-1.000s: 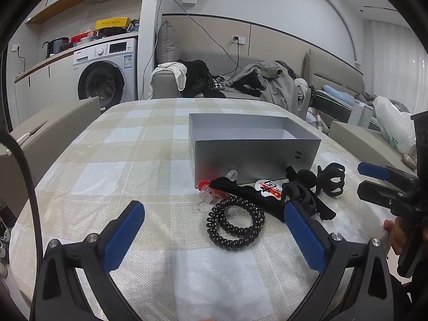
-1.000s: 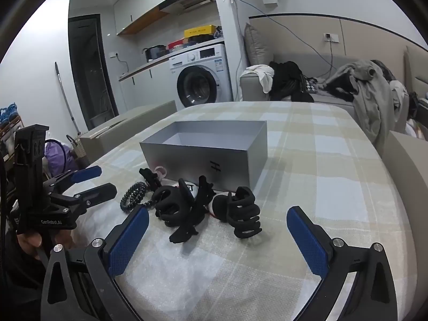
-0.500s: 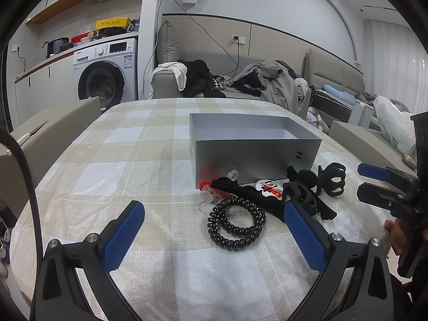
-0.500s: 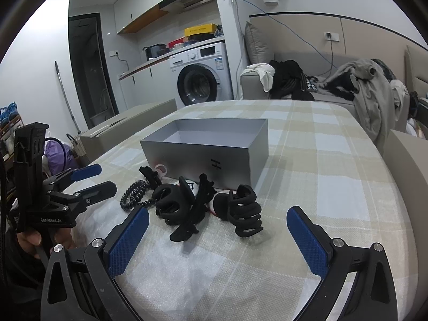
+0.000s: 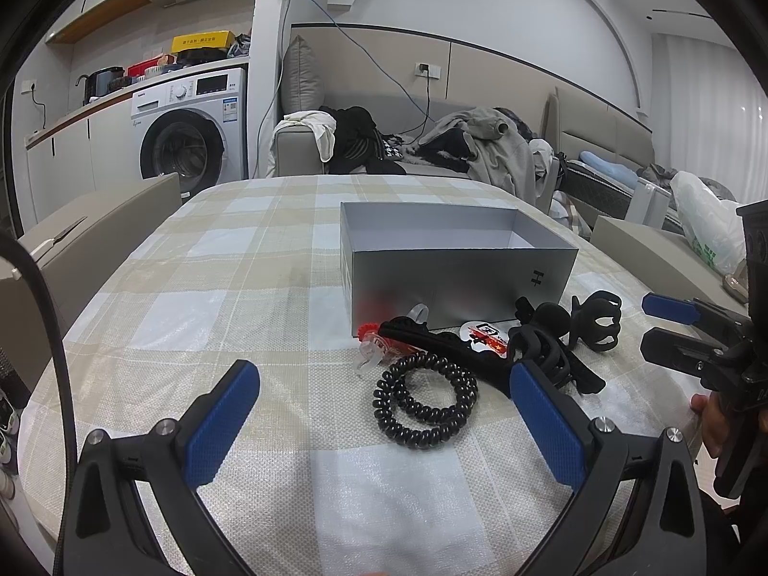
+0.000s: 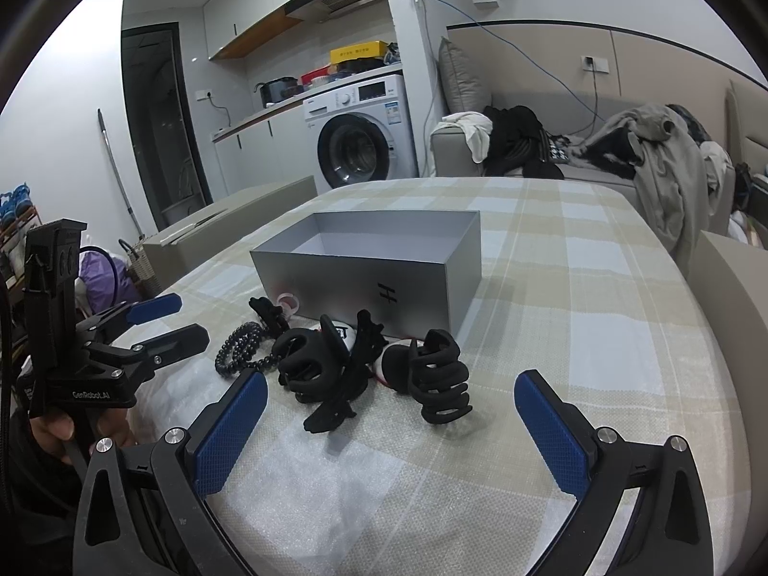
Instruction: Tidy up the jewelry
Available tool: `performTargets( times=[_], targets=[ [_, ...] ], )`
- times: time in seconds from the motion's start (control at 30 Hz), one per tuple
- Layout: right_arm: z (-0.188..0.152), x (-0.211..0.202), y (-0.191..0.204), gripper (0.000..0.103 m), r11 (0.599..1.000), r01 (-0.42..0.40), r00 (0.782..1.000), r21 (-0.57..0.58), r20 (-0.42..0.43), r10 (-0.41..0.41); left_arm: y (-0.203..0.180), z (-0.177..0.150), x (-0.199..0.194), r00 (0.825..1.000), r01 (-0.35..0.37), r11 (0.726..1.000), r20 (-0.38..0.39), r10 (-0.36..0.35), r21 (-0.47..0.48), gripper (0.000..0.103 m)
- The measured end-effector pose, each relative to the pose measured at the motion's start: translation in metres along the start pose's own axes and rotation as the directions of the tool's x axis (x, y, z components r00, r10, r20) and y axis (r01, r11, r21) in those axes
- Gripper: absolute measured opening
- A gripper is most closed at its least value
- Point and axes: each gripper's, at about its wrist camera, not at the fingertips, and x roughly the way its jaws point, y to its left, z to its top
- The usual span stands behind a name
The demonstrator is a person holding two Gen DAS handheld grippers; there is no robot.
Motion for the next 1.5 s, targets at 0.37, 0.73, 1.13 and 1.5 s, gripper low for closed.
performTargets(
  times=[0.37,0.73,1.13,1.5],
  targets=[
    [-0.004,0.004,0.001,0.103,1.0,0.004,1.0,-0.002,-0.002,-0.004,0.003,0.001,-0.001,1.0,-0.001,1.0,-0.001,0.001,0.0,0.102],
    [-0.005,0.005,-0.002,0.103,1.0,0.003,1.0,0.007,-0.005,-0.003,0.004,-0.002,0.001,1.0,-0.003,1.0,-0.002,0.003,-0.001,0.102],
    [-0.001,0.002,-0.005,0.103,1.0,0.01,1.0,0.014,-0.018,-0.01,0.009,-0.007,0.005,1.0,-0.016,1.0,-0.018,0.016,-0.019,0.102],
    [0.011,-0.011,-0.006,0.103,0.998,0.051,0.997,0.035,0.048,-0.053,0.007,-0.01,0.006,0.999,-0.014,1.0,-0.035,0.013,-0.01,0.102]
  ],
)
